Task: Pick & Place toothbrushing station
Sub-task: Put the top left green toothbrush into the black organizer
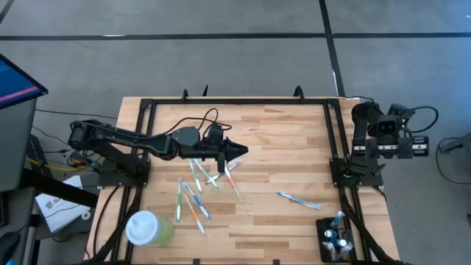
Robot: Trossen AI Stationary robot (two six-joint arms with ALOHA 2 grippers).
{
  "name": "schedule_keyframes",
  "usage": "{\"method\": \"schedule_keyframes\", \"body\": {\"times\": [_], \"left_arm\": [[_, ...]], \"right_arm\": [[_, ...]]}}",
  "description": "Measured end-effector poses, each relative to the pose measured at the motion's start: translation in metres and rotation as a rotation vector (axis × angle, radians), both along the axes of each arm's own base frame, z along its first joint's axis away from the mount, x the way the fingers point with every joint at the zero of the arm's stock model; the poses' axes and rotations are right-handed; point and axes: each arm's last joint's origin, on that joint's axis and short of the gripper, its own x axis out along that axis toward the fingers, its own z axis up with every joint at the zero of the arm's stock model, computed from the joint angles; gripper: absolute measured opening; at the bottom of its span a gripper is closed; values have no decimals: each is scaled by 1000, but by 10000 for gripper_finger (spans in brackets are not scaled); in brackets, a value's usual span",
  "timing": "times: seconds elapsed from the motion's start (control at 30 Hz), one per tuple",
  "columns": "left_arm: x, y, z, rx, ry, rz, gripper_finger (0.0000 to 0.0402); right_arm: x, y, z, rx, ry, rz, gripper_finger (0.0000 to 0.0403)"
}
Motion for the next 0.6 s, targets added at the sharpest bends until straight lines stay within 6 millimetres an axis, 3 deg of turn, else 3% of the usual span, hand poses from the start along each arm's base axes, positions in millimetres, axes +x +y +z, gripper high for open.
{"method": "schedule_keyframes", "body": {"times": [0.17, 0.47, 0.6], "left_arm": [[0, 5, 1, 2, -6, 19, 53], [1, 13, 1, -63, -10, -32, 53], [1, 18, 0, -41, 4, -143, 53]], "right_arm": [[8, 2, -3, -86, 84, -304, 172], [9, -7, 4, -44, 163, -458, 147], [13, -12, 0, -33, 350, -626, 147]]}}
